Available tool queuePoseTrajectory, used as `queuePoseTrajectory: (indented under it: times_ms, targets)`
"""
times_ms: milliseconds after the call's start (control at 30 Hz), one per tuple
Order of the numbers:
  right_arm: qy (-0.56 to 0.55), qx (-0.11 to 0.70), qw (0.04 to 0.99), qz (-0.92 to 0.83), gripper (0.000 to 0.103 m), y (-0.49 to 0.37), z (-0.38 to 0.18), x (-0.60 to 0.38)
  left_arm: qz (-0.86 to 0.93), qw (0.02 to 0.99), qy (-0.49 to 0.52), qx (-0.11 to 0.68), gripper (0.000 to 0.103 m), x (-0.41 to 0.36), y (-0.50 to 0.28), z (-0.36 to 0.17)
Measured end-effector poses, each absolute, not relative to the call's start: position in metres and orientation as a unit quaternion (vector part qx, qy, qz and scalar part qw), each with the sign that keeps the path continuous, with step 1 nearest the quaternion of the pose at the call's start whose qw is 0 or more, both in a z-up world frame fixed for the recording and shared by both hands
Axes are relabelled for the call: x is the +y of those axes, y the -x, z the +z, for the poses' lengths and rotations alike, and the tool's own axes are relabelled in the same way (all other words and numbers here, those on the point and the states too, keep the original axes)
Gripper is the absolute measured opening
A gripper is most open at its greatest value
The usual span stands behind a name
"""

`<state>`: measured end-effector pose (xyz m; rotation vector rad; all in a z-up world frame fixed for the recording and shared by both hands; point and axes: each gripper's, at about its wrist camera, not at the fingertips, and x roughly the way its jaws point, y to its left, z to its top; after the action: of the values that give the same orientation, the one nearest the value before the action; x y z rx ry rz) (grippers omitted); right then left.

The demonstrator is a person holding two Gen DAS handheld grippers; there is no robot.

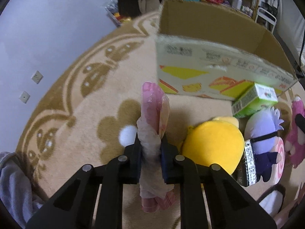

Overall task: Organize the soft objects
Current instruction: 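Carry the pink packet and pink plush into the box and release both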

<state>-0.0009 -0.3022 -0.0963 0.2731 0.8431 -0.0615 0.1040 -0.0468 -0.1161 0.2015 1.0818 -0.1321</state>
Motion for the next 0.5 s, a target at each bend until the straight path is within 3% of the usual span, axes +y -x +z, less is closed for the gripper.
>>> queuePoseTrajectory:
  times_ms: [500]
  targets:
    - [-0.122,0.326,0.937,-0.024,0.04,0.014,-0.039,-0.299,-0.056,0.919,-0.092,0.38,0.015,-0.029,-0.087,-0.029]
